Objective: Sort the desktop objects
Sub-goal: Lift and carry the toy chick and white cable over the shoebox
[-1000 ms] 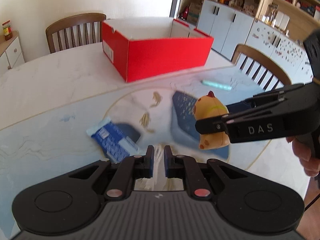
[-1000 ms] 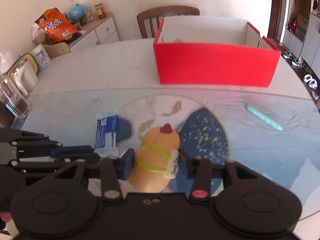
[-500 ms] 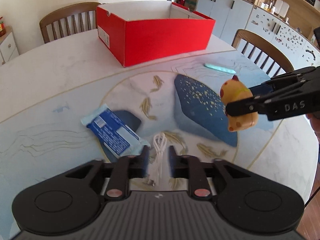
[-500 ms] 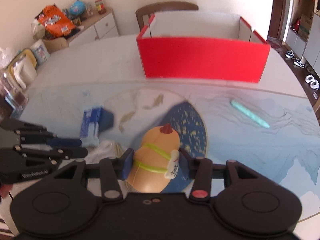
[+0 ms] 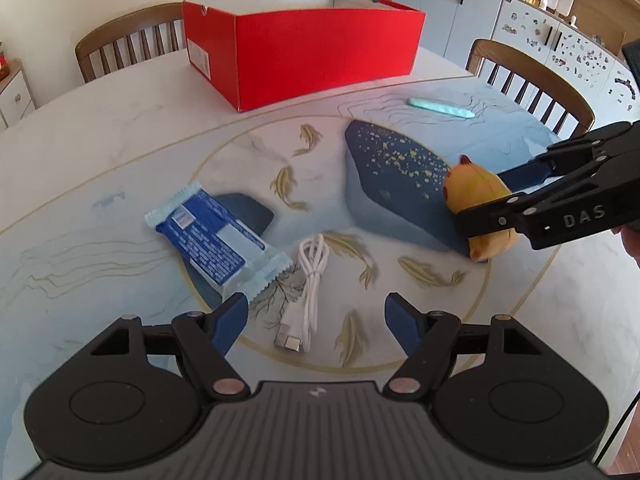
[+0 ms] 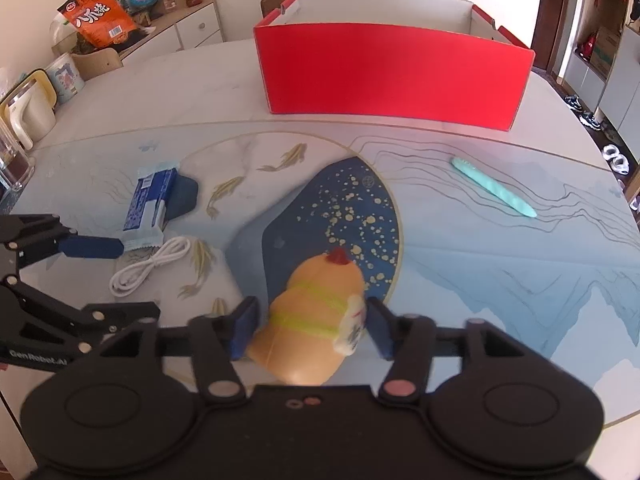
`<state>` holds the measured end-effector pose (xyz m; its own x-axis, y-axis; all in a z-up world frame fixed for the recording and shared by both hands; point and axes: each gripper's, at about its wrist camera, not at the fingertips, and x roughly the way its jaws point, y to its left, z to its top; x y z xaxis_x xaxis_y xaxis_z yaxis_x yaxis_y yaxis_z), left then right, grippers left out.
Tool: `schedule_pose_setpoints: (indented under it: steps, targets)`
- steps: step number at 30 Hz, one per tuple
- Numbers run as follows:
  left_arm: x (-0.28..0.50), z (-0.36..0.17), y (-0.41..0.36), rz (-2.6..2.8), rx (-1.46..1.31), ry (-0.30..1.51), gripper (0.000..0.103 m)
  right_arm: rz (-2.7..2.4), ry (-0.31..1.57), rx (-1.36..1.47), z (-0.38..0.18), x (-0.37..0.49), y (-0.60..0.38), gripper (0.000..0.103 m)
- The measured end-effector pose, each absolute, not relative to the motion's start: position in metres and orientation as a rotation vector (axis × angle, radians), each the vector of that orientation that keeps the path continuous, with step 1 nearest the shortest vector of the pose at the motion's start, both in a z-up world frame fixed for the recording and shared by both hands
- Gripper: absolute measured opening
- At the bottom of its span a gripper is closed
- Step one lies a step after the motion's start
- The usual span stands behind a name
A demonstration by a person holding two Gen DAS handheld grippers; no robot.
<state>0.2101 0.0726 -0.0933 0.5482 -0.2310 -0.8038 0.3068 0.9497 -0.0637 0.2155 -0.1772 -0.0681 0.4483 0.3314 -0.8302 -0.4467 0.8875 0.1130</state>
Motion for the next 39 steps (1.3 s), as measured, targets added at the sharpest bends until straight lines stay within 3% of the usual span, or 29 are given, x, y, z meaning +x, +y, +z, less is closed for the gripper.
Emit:
schedule_pose_setpoints:
  steps: [5, 7, 11, 13, 39]
  targets:
    - [0.207, -0.096, 0.068, -0.317, 0.12, 0.924, 0.063, 0.476, 1.007, -0.121, -0.074, 0.213, -0.176, 0.071]
    - [0.206, -0.095, 0.066, -0.317, 0.13, 0.914, 0.044, 0.46, 1.024, -0.112, -0.078, 0.214, -0.176, 0.065]
    - [0.205, -0.095, 0.064, -0.317, 0.141, 0.906, 0.03, 0.449, 1.033, -0.098, -0.08, 0.214, -0.176, 0.056]
    - [0.204, -0.094, 0.064, -0.31, 0.143, 0.904, 0.017, 0.45, 1.029, -0.101, -0.08, 0.214, -0.177, 0.054]
    - [0.215, -0.038, 0.052, -0.353, 0.079, 0.803, 0.011, 0.51, 0.933, -0.144, -0.022, 0.216, -0.189, 0.049]
